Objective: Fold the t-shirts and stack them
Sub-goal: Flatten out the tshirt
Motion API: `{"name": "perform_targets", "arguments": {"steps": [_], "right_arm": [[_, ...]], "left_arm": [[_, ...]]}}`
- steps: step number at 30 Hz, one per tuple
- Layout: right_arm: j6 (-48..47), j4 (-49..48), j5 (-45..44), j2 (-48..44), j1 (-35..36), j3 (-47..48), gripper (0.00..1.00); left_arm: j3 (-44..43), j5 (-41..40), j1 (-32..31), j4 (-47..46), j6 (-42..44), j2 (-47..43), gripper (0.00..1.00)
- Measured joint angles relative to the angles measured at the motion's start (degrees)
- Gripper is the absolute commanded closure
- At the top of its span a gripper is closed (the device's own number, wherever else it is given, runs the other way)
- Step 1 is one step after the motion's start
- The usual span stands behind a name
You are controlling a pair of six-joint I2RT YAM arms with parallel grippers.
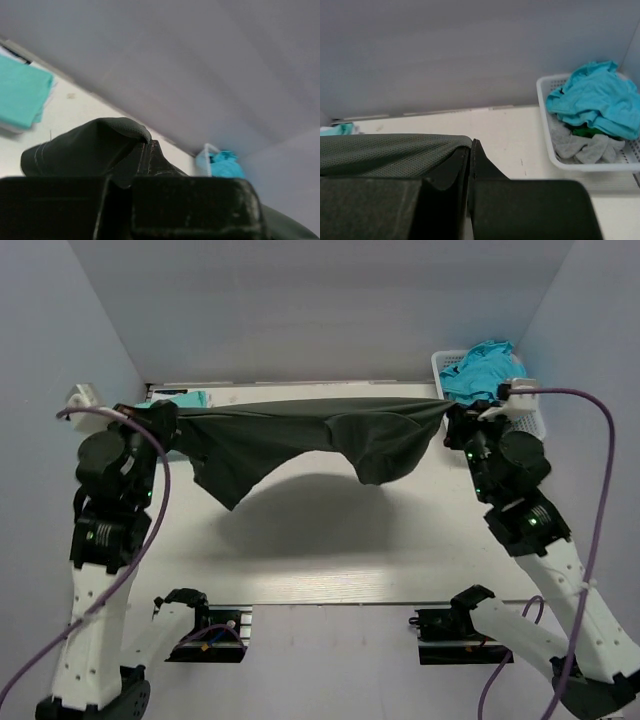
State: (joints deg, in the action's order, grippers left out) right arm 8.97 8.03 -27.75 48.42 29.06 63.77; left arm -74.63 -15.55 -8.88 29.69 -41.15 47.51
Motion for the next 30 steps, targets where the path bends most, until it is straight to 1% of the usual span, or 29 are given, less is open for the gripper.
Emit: {"name": "perform_targets", "arguments": {"steps": [1, 4, 9, 16, 19, 22, 25, 27, 30], "right_arm": [[0.02, 0.85, 0.9, -1.31, 0.0, 0.74, 1.0], [0.2, 3.34, 3.19, -4.92, 0.0, 2.86, 1.0], [0.57, 7.13, 7.43, -11.17, -0.02, 5.05, 1.0], [1.57, 10.97, 12.9, -19.02, -0.17, 6.64, 1.0], [1.97, 11.61, 13.09, -20.33, -0.2, 6.64, 1.0], [2.38, 11.67, 11.54, -19.56, -0.24, 6.54, 1.0], [2.82, 11.17, 7.89, -16.76, -0.57, 5.51, 1.0], [3.21, 11.1, 4.31, -12.9, -0.74, 4.37, 1.0], [4.44, 9.94, -1.07, -3.28, -1.27, 2.99, 1.0]], "left_arm": [[-0.57, 1.22, 0.02, 0.46, -0.04, -2.14, 1.0], [-3.43, 4.11, 0.24, 1.66, 0.02, -4.98, 1.0], [-8.74, 9.05, 0.59, 3.65, 0.68, -7.93, 1.0], [-10.1, 15.52, 0.98, 5.53, 1.31, -14.21, 1.0], [-10.49, 17.55, 1.18, 5.57, 1.38, -15.08, 1.0], [-9.22, 19.17, 1.29, 4.42, 2.05, -14.14, 1.0], [-4.79, 20.57, 1.31, 1.73, 3.41, -10.54, 1.0], [-2.08, 21.07, 1.33, 0.22, 4.31, -6.88, 1.0], [2.91, 21.62, 1.33, -3.23, 6.45, 1.97, 1.0]]}}
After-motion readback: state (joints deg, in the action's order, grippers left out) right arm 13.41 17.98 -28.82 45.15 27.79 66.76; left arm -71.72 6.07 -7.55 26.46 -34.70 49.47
